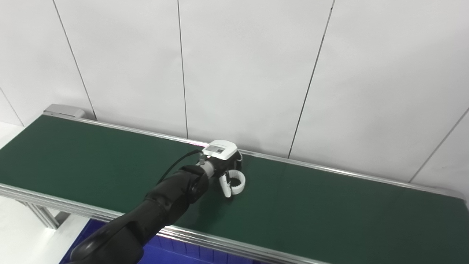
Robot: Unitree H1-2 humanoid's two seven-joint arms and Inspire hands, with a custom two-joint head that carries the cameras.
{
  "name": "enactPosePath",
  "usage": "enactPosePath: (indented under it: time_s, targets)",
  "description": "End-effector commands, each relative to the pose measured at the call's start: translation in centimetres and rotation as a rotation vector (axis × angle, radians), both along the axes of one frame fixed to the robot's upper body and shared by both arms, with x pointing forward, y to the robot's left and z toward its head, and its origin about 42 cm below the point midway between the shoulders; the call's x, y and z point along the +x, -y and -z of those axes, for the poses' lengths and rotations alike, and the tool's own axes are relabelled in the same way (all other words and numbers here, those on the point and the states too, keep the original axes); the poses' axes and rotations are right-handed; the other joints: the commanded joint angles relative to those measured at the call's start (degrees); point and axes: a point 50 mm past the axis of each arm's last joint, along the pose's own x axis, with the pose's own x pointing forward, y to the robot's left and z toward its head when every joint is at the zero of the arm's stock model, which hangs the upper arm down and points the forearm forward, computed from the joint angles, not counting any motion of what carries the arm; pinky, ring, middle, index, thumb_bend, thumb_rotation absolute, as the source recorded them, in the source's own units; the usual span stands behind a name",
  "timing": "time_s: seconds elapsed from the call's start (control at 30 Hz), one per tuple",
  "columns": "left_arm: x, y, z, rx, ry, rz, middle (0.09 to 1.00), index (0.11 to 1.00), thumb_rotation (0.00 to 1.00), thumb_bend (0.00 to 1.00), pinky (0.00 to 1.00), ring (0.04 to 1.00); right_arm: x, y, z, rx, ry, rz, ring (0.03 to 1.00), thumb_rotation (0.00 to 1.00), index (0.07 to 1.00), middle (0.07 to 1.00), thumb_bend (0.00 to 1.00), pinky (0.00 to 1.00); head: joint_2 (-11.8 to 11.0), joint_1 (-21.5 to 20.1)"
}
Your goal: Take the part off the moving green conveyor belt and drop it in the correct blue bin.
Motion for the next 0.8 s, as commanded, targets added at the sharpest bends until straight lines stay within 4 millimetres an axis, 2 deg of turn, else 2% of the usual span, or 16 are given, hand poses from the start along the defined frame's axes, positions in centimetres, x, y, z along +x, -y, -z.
enactPosePath:
  time_s: [0.0,0.1,0.17,0.23,0.3,0.33,0.37,0.4,0.43,0.57,0.6,0.73,0.77]
  targets:
    - [-0.8,0.0,1.3,0.106,-0.116,0.017,0.473,0.491,0.0,0.52,0.36,0.383,0.4,-0.5,-1.3,0.028,0.038,0.009,0.909,0.92,1.0,0.999,0.81,0.86,0.2,0.1]
    - [-0.5,0.8,-0.7,0.111,-0.076,0.054,0.478,0.489,0.0,0.52,0.33,0.377,0.4,-0.5,-1.3,0.027,0.038,0.007,0.911,0.92,1.0,0.999,0.8,0.86,0.2,0.1]
    - [-0.4,1.2,-2.1,0.094,-0.051,0.077,0.457,0.498,0.0,0.52,0.49,0.482,0.4,-0.5,-1.3,0.025,0.036,0.007,0.908,0.92,1.0,0.998,0.8,0.86,0.6,0.2]
    - [-0.6,1.7,-3.6,0.084,-0.027,0.1,0.464,0.497,0.0,0.52,0.53,0.508,0.5,-0.4,-1.4,0.026,0.036,0.006,0.907,0.92,1.0,0.998,0.8,0.86,1.0,0.3]
    - [-0.9,2.1,-5.3,0.071,0.005,0.123,0.505,0.482,0.0,0.52,0.63,0.577,0.6,-0.4,-1.5,0.026,0.035,0.004,0.91,0.92,1.0,0.999,0.8,0.86,1.7,0.4]
    - [-1.0,2.2,-6.0,0.065,0.022,0.133,0.465,0.492,0.0,0.52,0.53,0.507,0.6,-0.4,-1.5,0.026,0.034,0.003,0.91,0.92,1.0,1.0,0.81,0.86,1.7,0.4]
    - [-1.2,2.3,-6.8,0.058,0.034,0.143,0.444,0.497,0.0,0.52,0.48,0.471,0.7,-0.4,-1.7,0.026,0.033,0.002,0.91,0.92,1.0,1.0,0.81,0.86,2.7,0.7]
    - [-1.4,2.3,-7.3,0.053,0.041,0.149,0.428,0.502,0.0,0.52,0.45,0.441,0.7,-0.4,-1.8,0.026,0.033,0.003,0.909,0.92,1.0,1.0,0.81,0.86,2.7,0.7]
    - [-1.6,2.3,-8.5,0.055,0.06,0.165,0.446,0.497,0.0,0.52,0.42,0.424,0.8,-0.4,-1.9,0.029,0.033,0.001,0.91,0.93,1.0,1.0,0.81,0.86,4.5,1.4]
    - [-3.1,1.8,-13.3,0.048,0.155,0.23,0.47,0.489,0.0,0.53,0.33,0.355,1.3,-0.2,-2.7,0.042,0.041,-0.009,0.916,0.93,1.0,1.0,0.8,0.87,7.5,3.2]
    - [-3.5,1.6,-14.3,0.042,0.171,0.237,0.475,0.488,0.0,0.53,0.37,0.38,1.4,-0.1,-3.0,0.045,0.043,-0.012,0.918,0.93,1.0,1.0,0.79,0.87,8.8,4.2]
    - [-5.8,0.4,-16.6,0.003,0.22,0.236,0.477,0.488,0.0,0.53,0.41,0.404,1.7,0.6,-3.2,0.055,0.045,-0.015,0.91,0.92,1.0,0.999,0.77,0.85,10.1,5.7]
    - [-6.5,-0.1,-16.7,-0.009,0.236,0.235,0.475,0.488,0.0,0.53,0.38,0.371,1.8,0.9,-3.2,0.052,0.047,-0.012,0.901,0.92,1.0,0.993,0.77,0.84,10.6,6.4]
